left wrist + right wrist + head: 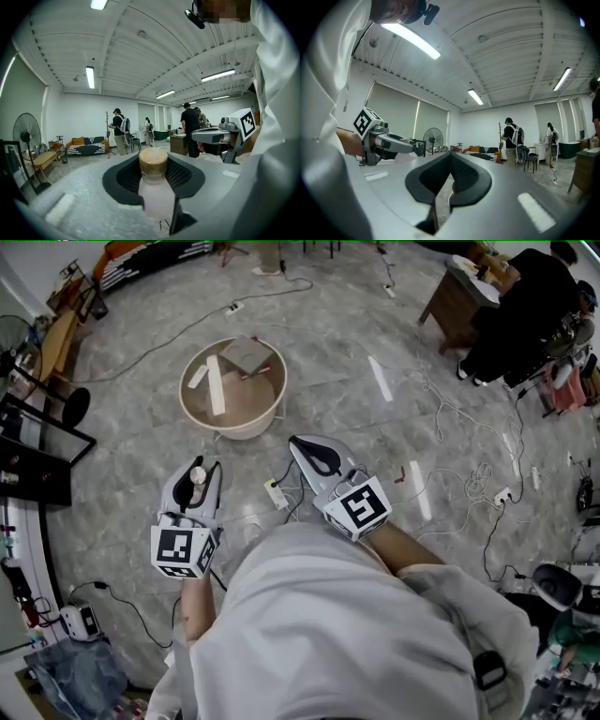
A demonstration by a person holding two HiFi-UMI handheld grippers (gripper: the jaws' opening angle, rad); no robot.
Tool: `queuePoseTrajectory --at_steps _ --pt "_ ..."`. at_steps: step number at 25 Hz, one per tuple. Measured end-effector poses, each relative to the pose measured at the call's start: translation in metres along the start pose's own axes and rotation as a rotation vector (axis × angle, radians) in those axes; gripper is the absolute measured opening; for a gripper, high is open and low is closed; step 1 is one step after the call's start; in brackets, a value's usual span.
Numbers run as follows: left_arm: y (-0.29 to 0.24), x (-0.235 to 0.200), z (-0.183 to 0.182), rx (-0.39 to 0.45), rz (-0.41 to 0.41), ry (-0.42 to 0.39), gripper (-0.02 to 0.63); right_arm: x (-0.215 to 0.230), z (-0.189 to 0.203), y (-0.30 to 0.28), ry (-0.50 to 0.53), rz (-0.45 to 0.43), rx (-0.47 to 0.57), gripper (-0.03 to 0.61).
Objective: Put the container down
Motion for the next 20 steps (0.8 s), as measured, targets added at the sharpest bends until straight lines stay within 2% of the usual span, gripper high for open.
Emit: queuePoseTrajectory --at_steps 5,8,15,20 --pt "-0.005 -0.035 0.020 -0.031 0.020 0.027 0.127 0.000 0.023 -0.026 -0.010 0.042 -0.062 0.002" --pt "-0.012 -0.060 0.029 -0.041 0.050 0.015 0.127 -0.002 0.036 -0.049 -0.018 0.072 -0.084 0.003" --pt "-0.033 -0.117 0.044 -0.057 0.130 0.029 0.127 0.001 0.053 -0.101 0.003 0.162 -0.087 0.003" --pt "-0.047 -0.142 0.054 -0.071 0.131 0.051 0.127 0.013 0.061 -0.120 0.008 0.187 -0.101 0.002"
Point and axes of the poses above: the fingertips, and each gripper's own axes: y backward along the fingers, x to its right, z out of its underside, the point moved 4 cm from there along y, backward along the fingers, and after that the axes turned 11 degrees about x, right-handed, at the moved point
